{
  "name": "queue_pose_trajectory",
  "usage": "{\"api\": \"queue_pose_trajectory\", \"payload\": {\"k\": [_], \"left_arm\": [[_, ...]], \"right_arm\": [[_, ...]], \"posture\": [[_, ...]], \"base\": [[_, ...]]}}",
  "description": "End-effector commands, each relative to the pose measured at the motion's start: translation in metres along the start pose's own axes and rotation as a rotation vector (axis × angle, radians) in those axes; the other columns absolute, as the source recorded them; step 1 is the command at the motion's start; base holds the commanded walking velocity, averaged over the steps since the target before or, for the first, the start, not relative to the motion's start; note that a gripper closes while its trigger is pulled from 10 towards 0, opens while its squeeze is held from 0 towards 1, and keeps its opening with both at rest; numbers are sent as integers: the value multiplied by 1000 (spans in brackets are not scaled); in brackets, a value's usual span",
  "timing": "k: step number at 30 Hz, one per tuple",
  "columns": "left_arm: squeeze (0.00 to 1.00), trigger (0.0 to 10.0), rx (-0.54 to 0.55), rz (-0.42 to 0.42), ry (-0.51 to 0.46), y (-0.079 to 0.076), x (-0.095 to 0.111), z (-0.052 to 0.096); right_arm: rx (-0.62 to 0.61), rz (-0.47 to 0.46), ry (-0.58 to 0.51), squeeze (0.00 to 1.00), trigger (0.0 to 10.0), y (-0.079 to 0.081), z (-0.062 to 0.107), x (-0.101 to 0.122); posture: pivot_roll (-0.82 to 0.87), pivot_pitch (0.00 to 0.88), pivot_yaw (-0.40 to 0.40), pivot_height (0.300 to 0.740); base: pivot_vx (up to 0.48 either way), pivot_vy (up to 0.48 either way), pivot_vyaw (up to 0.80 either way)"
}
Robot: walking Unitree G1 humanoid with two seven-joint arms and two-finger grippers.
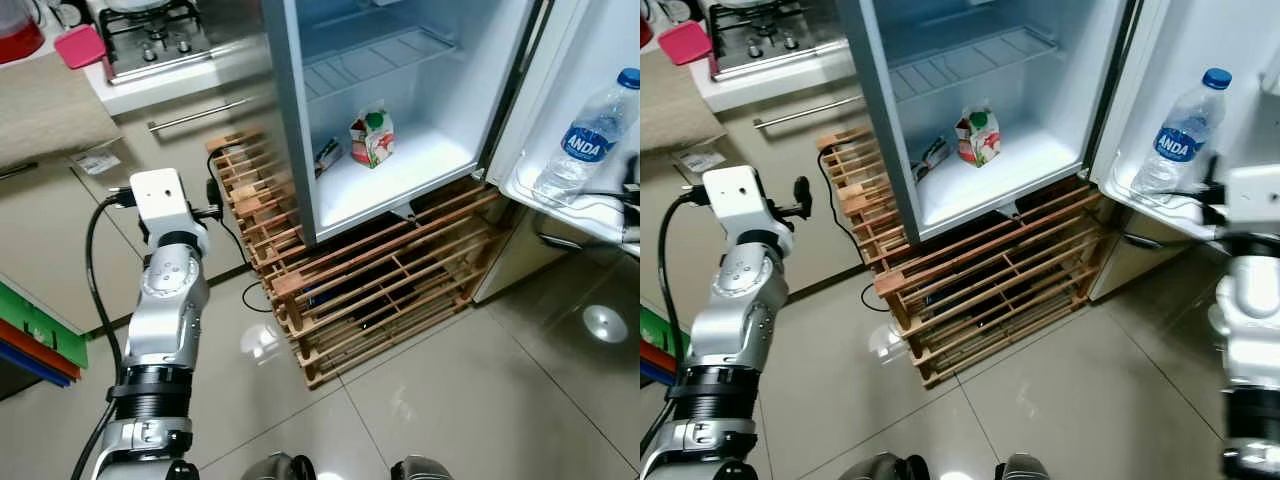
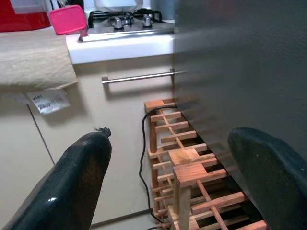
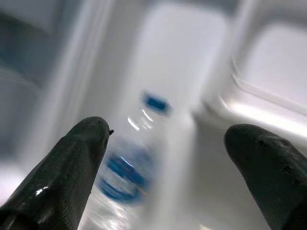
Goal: Restocking fridge
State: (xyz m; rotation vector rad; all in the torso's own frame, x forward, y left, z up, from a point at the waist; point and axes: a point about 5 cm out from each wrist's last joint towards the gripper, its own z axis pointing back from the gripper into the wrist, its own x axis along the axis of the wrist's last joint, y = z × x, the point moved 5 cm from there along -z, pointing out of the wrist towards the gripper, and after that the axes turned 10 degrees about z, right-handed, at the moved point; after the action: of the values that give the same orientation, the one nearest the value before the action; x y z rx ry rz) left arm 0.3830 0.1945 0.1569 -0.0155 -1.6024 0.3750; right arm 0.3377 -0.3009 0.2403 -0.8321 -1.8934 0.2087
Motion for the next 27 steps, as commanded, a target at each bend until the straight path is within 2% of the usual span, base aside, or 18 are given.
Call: {"api": "queue_pose_trajectory", "payload": {"k": [1,2,3,4,5,6,7,9,14,15,16,17,18,19,22,23,25,27], "left_arm": [[0,10000,3,-5,-24,4,5,1],[0,10000,-3,-7,-25,2,4,1],[0,10000,-16,-48,-19,-1,2,0],[0,10000,-16,-48,-19,-1,2,0],[0,10000,-17,-94,-32,-3,1,0],[0,10000,-17,-94,-32,-3,1,0],[0,10000,-16,-112,-38,-2,1,-1],[0,10000,8,-78,-57,4,5,-3],[0,10000,-9,-59,-75,0,6,1],[0,10000,-62,-39,-35,-5,-6,2],[0,10000,-62,-39,-35,-5,-6,2],[0,10000,-84,-52,-1,-6,-16,4],[0,10000,-115,-49,58,-7,-30,7],[0,10000,-115,-49,58,-7,-30,7],[0,10000,-190,-42,73,-19,-34,13],[0,10000,-234,-86,69,-28,-35,17],[0,10000,-247,-102,65,-31,-36,19],[0,10000,-255,-97,95,-32,-44,22]], "right_arm": [[23,-141,-27,0,10000,27,10,20],[57,-195,-18,0,10000,42,16,24],[109,-256,22,0,10000,63,27,21],[109,-256,22,0,10000,63,27,21],[199,-346,122,0,10000,97,47,9],[199,-346,122,0,10000,97,47,9],[244,-397,176,0,10000,114,59,3],[391,-443,275,0,10000,155,83,-9],[488,-413,297,0,10000,171,91,-15],[505,-409,310,0,10000,175,90,-20],[505,-409,310,0,10000,175,90,-20],[505,-402,311,0,10000,176,88,-21],[503,-414,298,0,10000,176,81,-17],[503,-414,298,0,10000,176,81,-17],[513,-405,245,20,10000,176,67,-6],[512,-395,213,31,10000,174,56,-1],[507,-392,202,35,10000,173,52,0],[484,-407,181,125,10000,169,42,3]], "posture": [[-157,99,95,740],[-157,97,94,740],[-156,87,85,740],[-156,87,85,740],[-150,83,78,740],[-150,83,78,740],[-147,77,70,740],[-133,61,42,740],[-123,57,20,740],[-106,52,-9,740],[-106,52,-9,740],[-104,50,-17,740],[-96,51,-29,740],[-96,51,-29,740],[-84,71,-31,740],[-80,78,-26,740],[-80,81,-25,740],[-80,84,-16,740]], "base": [[0,0,0],[0,0,0],[0,0,0],[0,0,0],[0,0,0],[0,0,0],[0,0,0],[0,0,713],[0,0,638],[0,0,569],[0,0,569],[0,0,525],[0,0,513],[0,0,513],[0,0,492],[0,0,475],[0,0,475],[0,0,466]]}}
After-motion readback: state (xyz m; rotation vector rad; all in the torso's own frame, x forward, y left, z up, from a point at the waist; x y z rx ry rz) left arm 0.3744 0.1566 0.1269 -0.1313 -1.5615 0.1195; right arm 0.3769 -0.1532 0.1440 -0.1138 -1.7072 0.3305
